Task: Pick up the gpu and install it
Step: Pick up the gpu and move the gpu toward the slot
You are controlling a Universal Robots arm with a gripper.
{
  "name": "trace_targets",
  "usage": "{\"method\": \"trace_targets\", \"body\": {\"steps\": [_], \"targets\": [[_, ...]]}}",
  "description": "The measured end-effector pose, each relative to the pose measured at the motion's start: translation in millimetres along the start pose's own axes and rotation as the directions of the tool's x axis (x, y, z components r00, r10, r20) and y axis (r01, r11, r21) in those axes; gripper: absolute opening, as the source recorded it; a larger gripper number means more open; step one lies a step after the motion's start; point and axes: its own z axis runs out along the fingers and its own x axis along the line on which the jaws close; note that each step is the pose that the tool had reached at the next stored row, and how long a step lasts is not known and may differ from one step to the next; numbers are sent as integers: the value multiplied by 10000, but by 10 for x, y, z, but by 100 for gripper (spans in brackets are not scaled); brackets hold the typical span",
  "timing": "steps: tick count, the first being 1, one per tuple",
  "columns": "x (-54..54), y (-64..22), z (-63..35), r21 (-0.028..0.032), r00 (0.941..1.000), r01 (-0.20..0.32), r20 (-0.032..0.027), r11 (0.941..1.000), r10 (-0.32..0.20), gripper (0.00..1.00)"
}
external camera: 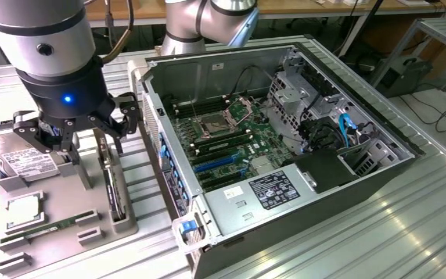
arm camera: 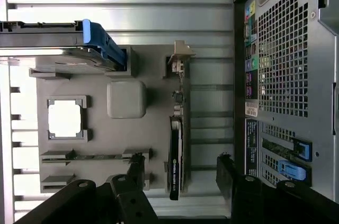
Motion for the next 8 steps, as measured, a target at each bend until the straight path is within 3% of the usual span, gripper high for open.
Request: {"method": "trace_targets", "body": {"steps": [8], "targets": [[5, -45, 145, 1, 10000, -12, -2, 10000, 12, 66]]}}
